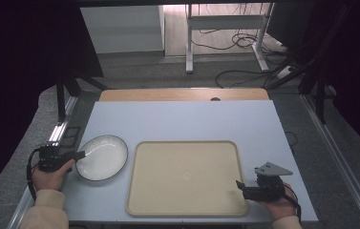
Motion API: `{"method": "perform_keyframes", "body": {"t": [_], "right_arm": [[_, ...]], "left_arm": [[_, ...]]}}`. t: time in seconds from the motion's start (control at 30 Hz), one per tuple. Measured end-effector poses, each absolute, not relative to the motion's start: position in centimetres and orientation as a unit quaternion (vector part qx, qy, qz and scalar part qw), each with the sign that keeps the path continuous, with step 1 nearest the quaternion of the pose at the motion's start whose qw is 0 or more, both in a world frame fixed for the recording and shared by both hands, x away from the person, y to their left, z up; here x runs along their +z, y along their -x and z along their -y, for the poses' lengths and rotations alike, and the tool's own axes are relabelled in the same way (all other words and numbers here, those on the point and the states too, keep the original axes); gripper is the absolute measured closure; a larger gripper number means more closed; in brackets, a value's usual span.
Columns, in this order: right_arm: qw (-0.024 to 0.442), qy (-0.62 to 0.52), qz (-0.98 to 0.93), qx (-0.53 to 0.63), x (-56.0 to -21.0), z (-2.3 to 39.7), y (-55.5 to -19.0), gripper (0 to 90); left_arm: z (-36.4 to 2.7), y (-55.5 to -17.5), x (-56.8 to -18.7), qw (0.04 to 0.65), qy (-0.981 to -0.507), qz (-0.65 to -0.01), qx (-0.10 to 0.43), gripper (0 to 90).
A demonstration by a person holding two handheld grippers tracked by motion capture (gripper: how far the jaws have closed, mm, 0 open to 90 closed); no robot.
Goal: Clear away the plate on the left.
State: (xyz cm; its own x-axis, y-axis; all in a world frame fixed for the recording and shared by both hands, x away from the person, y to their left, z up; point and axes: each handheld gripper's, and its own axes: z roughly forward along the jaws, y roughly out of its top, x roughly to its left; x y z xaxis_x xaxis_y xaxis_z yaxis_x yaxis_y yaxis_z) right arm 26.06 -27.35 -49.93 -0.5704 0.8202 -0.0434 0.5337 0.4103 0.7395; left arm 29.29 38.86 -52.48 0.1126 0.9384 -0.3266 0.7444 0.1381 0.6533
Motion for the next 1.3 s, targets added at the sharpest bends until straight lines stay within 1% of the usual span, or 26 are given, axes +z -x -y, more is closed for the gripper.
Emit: {"method": "perform_keyframes", "body": {"t": [0.27,0.37,0.5,0.63,0.83,0.93,1.0,1.13,1.3], "right_arm": [[0.210,-0.421,-0.810,0.351,-50.0,27.4,-26.1,16.3],[0.208,-0.420,-0.811,0.349,-50.0,27.3,-26.1,16.3],[0.207,-0.419,-0.813,0.347,-50.1,27.3,-26.1,16.3],[0.206,-0.419,-0.813,0.347,-50.1,27.3,-26.1,16.4],[0.206,-0.420,-0.814,0.346,-50.1,27.2,-26.2,16.5],[0.206,-0.421,-0.813,0.345,-50.1,27.3,-26.2,16.5],[0.206,-0.423,-0.813,0.343,-50.2,27.3,-26.2,16.7],[0.207,-0.427,-0.813,0.338,-50.3,27.3,-26.2,17.1],[0.208,-0.430,-0.812,0.336,-50.3,27.3,-26.3,17.5]], "left_arm": [[-39.1,-30.3,-53.1,0.380,-0.645,-0.655,0.106,52.6],[-39.1,-30.4,-53.3,0.383,-0.644,-0.654,0.101,57.4],[-39.1,-30.6,-53.5,0.387,-0.641,-0.656,0.091,60.2],[-39.3,-30.8,-53.7,0.391,-0.640,-0.656,0.083,61.7],[-39.2,-31.5,-54.3,0.380,-0.645,-0.659,0.067,62.3],[-38.9,-31.9,-54.6,0.369,-0.651,-0.660,0.065,65.3],[-39.0,-31.9,-54.5,0.371,-0.647,-0.663,0.063,67.4],[-39.6,-31.8,-54.6,0.390,-0.632,-0.668,0.043,74.1],[-40.0,-31.4,-54.0,0.412,-0.628,-0.659,0.043,80.2]]}}
